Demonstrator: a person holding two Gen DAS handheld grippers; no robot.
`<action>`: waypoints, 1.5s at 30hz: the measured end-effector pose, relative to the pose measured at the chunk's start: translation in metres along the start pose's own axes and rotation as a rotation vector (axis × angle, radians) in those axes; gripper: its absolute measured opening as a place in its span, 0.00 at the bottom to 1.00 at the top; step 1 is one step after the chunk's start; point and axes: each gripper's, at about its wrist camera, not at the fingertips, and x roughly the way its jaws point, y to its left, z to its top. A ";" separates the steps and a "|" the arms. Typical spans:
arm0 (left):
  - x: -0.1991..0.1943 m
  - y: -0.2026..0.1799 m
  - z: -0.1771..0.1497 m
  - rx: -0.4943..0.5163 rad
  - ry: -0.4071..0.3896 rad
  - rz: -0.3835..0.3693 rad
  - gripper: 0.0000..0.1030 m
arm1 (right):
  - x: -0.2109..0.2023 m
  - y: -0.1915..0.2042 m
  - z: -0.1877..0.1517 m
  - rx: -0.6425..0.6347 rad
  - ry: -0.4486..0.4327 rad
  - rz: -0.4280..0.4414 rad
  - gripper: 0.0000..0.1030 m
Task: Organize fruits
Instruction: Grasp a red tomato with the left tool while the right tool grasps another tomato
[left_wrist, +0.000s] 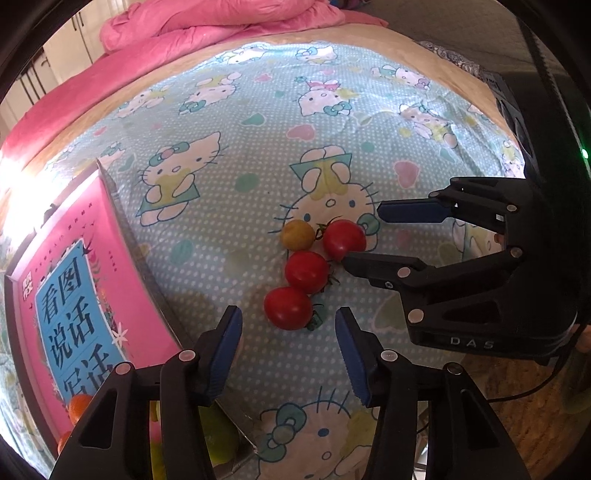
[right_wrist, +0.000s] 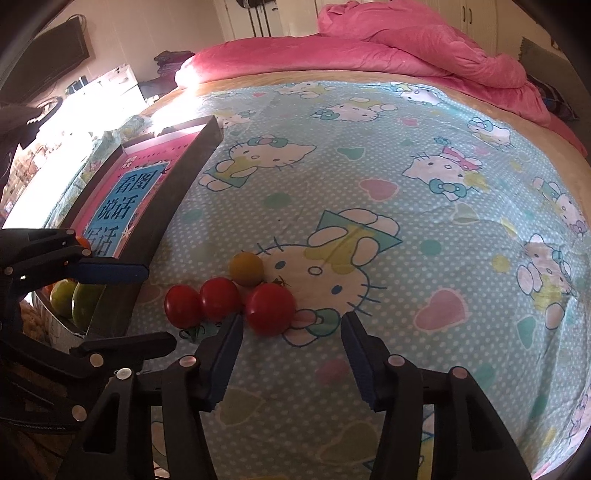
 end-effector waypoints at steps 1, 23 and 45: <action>0.001 0.001 0.000 -0.004 0.003 -0.002 0.53 | 0.002 0.002 0.000 -0.009 0.003 -0.002 0.51; 0.026 0.004 0.008 -0.049 0.036 -0.038 0.46 | 0.021 0.006 0.005 -0.038 0.019 0.009 0.31; 0.023 0.002 0.009 -0.072 0.002 -0.066 0.32 | 0.005 -0.010 0.007 0.065 -0.041 0.047 0.31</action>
